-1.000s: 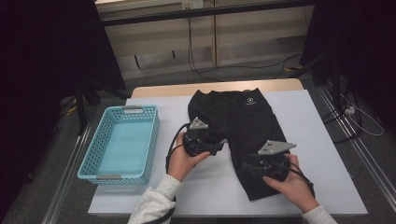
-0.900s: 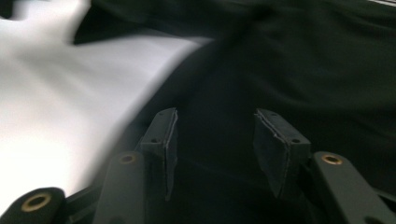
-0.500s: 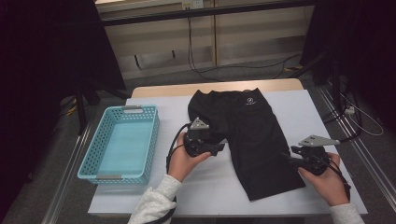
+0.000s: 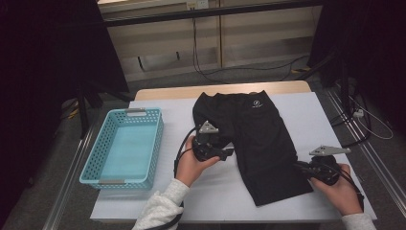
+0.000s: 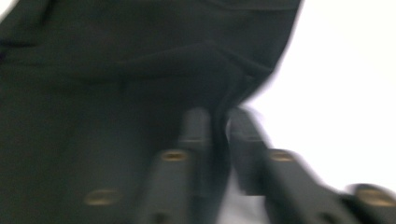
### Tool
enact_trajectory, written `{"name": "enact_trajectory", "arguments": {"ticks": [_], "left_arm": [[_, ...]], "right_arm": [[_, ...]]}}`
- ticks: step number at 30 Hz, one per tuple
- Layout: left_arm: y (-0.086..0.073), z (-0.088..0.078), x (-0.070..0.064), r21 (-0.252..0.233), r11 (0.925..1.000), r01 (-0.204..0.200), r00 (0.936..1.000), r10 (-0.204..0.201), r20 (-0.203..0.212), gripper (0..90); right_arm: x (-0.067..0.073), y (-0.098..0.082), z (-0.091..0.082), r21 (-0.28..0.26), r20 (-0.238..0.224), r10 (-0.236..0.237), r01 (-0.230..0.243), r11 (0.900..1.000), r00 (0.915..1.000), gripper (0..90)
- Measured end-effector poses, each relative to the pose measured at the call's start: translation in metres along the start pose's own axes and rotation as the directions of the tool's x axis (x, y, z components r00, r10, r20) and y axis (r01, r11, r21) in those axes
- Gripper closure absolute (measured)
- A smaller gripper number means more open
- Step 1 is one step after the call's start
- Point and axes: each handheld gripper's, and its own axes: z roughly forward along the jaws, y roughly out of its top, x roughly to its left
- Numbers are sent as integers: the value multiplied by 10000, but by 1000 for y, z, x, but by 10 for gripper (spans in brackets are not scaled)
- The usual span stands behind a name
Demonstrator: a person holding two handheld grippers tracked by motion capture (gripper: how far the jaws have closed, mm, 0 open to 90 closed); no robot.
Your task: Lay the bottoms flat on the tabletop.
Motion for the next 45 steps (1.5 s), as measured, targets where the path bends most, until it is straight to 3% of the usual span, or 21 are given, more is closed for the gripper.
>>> {"name": "enact_trajectory", "arguments": {"ticks": [1,3,6,8,17,25,30,36,40,45], "left_arm": [[0,1,-1,85,10000,-35,10000,35,13,221],[0,3,-3,51,10000,-56,10000,55,45,221],[1,4,-5,93,9998,-150,9998,149,126,220],[1,5,-6,79,9999,-131,9998,130,143,220],[0,7,-8,72,9999,-130,9997,129,193,220],[-5,29,-29,301,9982,-519,9976,504,479,274],[-10,42,-39,458,9949,-896,9954,910,-289,291],[-14,51,-44,814,9894,-1202,9921,1228,-275,401],[-13,49,-48,970,9879,-1209,9926,1209,55,546],[-11,49,-53,1230,9860,-1125,9928,1065,547,771]], "right_arm": [[0,0,0,26,-182,32,-31,10000,9998,892],[-2,0,-4,-19,-107,8,-9,10000,9999,899],[-13,-4,-20,-413,64,526,-523,9978,9986,900],[-15,-9,-26,-351,99,705,-701,9969,9975,899],[-6,-15,-23,154,247,414,-418,9990,9988,874],[-5,-12,-25,-722,724,139,-87,9974,9973,572],[-8,-11,-23,-932,997,283,-190,9955,9946,484],[-7,-11,-21,-744,1062,292,-214,9970,9939,496],[-9,-15,-19,-352,1038,232,-197,9992,9943,566],[-8,-17,-18,-104,744,157,-149,9998,9971,719]]}}
